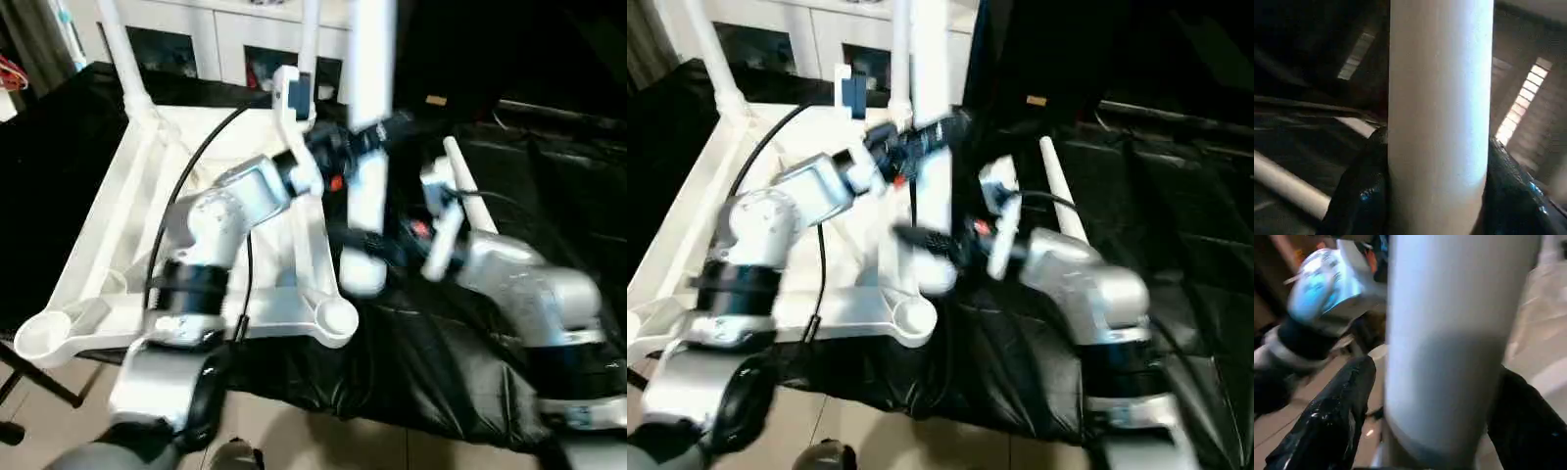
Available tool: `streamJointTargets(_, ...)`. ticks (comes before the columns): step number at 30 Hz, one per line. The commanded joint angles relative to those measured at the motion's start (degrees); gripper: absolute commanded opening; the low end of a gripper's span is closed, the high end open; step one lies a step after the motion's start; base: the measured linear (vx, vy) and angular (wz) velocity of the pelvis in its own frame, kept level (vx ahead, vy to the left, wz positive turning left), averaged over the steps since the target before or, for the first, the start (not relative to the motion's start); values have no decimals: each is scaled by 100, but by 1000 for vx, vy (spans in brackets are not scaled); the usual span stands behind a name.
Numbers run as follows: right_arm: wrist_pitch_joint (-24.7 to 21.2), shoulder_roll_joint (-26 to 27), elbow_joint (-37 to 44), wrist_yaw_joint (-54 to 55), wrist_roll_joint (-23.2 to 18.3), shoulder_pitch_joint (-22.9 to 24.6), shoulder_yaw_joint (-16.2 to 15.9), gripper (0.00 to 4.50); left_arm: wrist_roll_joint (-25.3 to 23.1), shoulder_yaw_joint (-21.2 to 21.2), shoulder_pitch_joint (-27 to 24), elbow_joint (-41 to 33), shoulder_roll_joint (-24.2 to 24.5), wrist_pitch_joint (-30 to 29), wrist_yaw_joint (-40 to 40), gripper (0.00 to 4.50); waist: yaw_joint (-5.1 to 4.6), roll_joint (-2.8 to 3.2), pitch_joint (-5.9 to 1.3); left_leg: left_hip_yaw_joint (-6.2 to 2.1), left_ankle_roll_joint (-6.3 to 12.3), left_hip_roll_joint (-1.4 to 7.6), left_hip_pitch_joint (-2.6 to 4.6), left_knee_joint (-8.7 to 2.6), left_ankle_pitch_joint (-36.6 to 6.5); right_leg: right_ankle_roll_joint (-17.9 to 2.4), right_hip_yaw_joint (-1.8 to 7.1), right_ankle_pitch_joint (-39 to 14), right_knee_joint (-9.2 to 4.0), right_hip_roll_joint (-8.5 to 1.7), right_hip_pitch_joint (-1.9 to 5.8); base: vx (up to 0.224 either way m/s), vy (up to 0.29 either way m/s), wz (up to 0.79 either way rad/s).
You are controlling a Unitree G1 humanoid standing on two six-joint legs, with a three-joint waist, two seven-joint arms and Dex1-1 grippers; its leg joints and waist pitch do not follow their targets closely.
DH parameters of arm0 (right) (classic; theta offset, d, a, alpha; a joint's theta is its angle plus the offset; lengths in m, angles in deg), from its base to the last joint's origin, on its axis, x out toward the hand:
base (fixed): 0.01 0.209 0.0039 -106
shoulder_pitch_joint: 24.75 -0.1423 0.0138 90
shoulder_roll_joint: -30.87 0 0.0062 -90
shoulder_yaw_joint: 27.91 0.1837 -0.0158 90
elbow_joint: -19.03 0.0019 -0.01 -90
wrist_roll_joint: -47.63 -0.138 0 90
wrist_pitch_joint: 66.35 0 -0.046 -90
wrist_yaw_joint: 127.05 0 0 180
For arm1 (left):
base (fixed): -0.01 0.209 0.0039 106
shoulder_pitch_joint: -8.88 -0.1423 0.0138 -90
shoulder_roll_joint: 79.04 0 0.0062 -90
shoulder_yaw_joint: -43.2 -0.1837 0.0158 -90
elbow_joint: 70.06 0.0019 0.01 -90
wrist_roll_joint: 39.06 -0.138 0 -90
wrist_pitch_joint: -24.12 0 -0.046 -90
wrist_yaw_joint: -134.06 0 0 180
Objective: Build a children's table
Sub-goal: Pick table leg
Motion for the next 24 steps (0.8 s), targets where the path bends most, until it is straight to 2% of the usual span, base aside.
streamJointTargets(1, -101, -208, 104, -493, -69, 16, -233, 344, 195, -169, 12, -254, 52, -137, 435, 186, 15, -61, -460, -38, 223, 233, 171, -332, -475, -1367, 212, 118, -377, -469, 288, 0, 0, 0)
streamJointTargets(2, -93, -244, 105, -537, -38, 18, -277, 344, 224, -162, 22, -260, 59, -174, 469, 186, 15, -63, -458, -38, 199, 232, 173, -332, -497, -1371, 212, 73, -380, -466, 282, 0, 0, 0)
streamJointTargets(3, -103, -271, 82, -579, -26, -7, -304, 316, 221, -183, 42, -253, 91, -174, 570, 186, 6, -67, -452, -41, 162, 233, 173, -338, -549, -1376, 211, -43, -393, -476, 277, 0, 0, 0)
streamJointTargets(5, -158, -258, 32, -607, -75, -66, -276, 309, 213, -242, 68, -257, 148, -105, 827, 186, 5, -63, -450, -37, 108, 232, 184, -343, -637, -1343, 217, -271, -420, -482, 269, 0, 0, 0)
streamJointTargets(6, -167, -255, 24, -612, -85, -73, -271, 304, 213, -245, 73, -251, 153, -108, 843, 186, 8, -56, -454, -40, 86, 237, 189, -343, -638, -1338, 217, -295, -414, -481, 267, 0, 0, 0)
streamJointTargets(7, -184, -250, 13, -618, -112, -73, -265, 278, 219, -251, 82, -237, 139, -115, 856, 186, 5, -66, -452, -43, 55, 238, 186, -345, -664, -1319, 215, -342, -414, -476, 263, 0, 0, 0)
streamJointTargets(14, -69, -61, 36, -292, -126, 21, -156, 228, 286, -303, -44, -426, 120, -138, 958, 186, 4, -74, -462, -45, 18, 239, 176, -343, -624, -1284, 213, -365, -407, -483, 260, 0, 0, 0)
streamJointTargets(15, -28, 65, 66, -67, -109, 52, -71, 223, 280, -276, -85, -451, 97, -113, 911, 186, -1, -46, -463, -49, 12, 239, 175, -346, -602, -1278, 211, -319, -397, -473, 245, 0, 0, 0)
streamJointTargets(16, -4, 154, 105, 72, -110, 84, -12, 212, 262, -257, -115, -457, 72, -96, 867, 186, -16, -65, -470, -50, 9, 229, 168, -345, -577, -1285, 206, -258, -394, -469, 262, 0, 0, 0)
streamJointTargets(18, 12, 206, 130, 157, -112, 104, 20, 212, 260, -248, -134, -462, 56, -90, 837, 186, -8, -48, -476, -46, 11, 232, 178, -341, -566, -1296, 209, -187, -391, -468, 255, 0, 0, 0)
streamJointTargets(20, 105, 391, 200, 449, -104, 172, 119, 205, 57, -282, -197, -484, -9, 90, 548, 186, 6, 0, -476, -61, -25, 245, 176, -351, -615, -1298, 210, -129, -386, -479, 247, 0, 0, 0)
streamJointTargets(21, 147, 483, 178, 667, -59, 192, 173, 203, -124, -208, -172, -408, -119, 310, 166, 186, 11, 12, -485, -61, -53, 247, 201, -350, -675, -1303, 205, -119, -386, -467, 241, 0, 0, 0)
streamJointTargets(22, 158, 515, 161, 753, -38, 195, 193, 201, -165, -172, -161, -378, -160, 383, 55, 186, 22, -6, -478, -60, -88, 254, 203, -355, -712, -1295, 206, -124, -398, -471, 240, 0, 0, 0)
streamJointTargets(23, 172, 535, 135, 830, -18, 191, 206, 199, -211, -156, -149, -358, -186, 459, -13, 186, 21, 17, -480, -63, -107, 250, 196, -359, -719, -1297, 206, -118, -390, -474, 253, 0, 0, 0)
streamJointTargets(24, 206, 555, 96, 900, 19, 184, 213, 198, -247, -140, -136, -338, -209, 492, -101, 186, 23, 12, -477, -63, -118, 250, 199, -365, -738, -1286, 206, -141, -401, -471, 248, 0, 0, 0)
